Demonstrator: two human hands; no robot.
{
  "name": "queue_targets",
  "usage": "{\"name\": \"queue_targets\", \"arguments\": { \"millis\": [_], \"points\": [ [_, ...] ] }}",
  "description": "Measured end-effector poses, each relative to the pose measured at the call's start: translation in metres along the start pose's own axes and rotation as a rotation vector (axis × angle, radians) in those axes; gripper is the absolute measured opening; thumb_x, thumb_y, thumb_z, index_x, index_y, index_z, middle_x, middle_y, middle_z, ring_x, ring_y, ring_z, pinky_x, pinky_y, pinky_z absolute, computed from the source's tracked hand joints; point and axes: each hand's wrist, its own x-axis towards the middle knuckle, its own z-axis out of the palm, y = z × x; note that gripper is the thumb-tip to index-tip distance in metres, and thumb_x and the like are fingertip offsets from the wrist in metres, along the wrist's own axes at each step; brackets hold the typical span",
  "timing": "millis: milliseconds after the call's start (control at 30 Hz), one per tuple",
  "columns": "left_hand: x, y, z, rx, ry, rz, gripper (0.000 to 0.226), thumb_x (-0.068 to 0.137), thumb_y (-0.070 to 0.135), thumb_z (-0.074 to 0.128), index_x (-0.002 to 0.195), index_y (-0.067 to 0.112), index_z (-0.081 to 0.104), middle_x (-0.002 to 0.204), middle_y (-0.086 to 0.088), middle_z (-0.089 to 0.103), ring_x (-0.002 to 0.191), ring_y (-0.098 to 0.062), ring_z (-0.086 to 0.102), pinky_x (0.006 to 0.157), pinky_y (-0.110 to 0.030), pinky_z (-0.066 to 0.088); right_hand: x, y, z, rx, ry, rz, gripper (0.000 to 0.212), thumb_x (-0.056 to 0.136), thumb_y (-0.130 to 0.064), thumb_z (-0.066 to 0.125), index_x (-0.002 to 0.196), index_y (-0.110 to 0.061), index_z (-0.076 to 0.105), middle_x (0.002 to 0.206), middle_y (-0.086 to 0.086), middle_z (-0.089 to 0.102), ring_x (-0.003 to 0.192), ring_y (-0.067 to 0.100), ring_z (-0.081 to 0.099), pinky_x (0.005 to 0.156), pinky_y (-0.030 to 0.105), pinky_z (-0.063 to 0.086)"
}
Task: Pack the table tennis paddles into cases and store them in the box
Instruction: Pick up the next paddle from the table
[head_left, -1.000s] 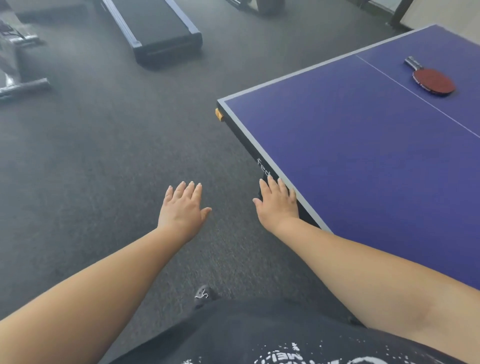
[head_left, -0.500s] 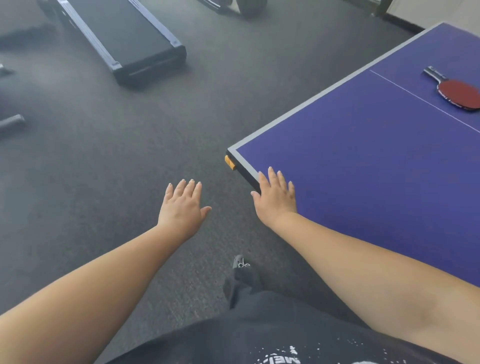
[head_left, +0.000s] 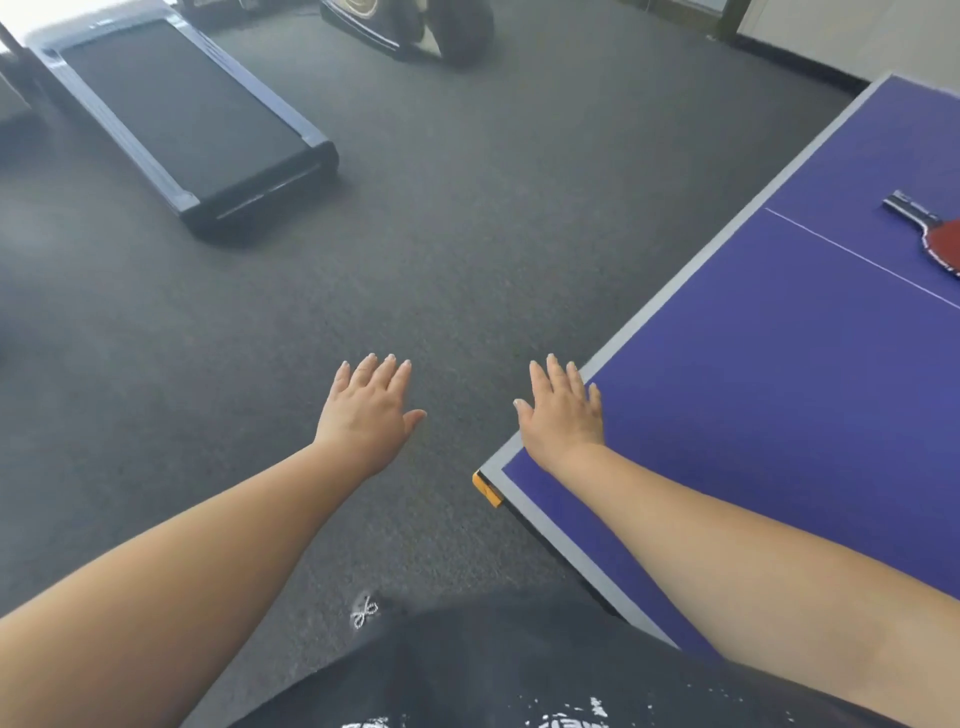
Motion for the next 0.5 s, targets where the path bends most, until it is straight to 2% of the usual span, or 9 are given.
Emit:
{"name": "queue_targets", "arguments": {
  "millis": [267, 500],
  "points": [
    [0.156, -0.074, -0.029, 0.065, 0.043, 0.224, 0.072, 0.101, 0.054, 0.03, 0.157, 0.018, 0.003, 0.164, -0.004, 0.006, 0.151, -0.025, 0.001, 0.123, -0.043, 0.001, 0.119, -0.054, -0.019, 0.01, 0.048, 0.19, 0.065, 0.1, -0.052, 0.023, 0.156, -0.024, 0.004, 0.164, 0.001, -0.002, 0.15, 0.026, -0.004, 0.119, 0.053, 0.004],
    [0.276, -0.101, -0.07, 0.224, 0.097, 0.501, 0.07, 0.098, 0.059, 0.03, 0.156, 0.026, 0.009, 0.164, -0.005, 0.002, 0.15, -0.033, -0.005, 0.12, -0.053, -0.004, 0.191, -0.081, -0.057, 0.063, 0.099, 0.388, 0.062, 0.098, -0.06, 0.02, 0.153, -0.038, 0.003, 0.163, 0.003, -0.009, 0.149, 0.035, -0.009, 0.116, 0.062, 0.001]
  ]
}}
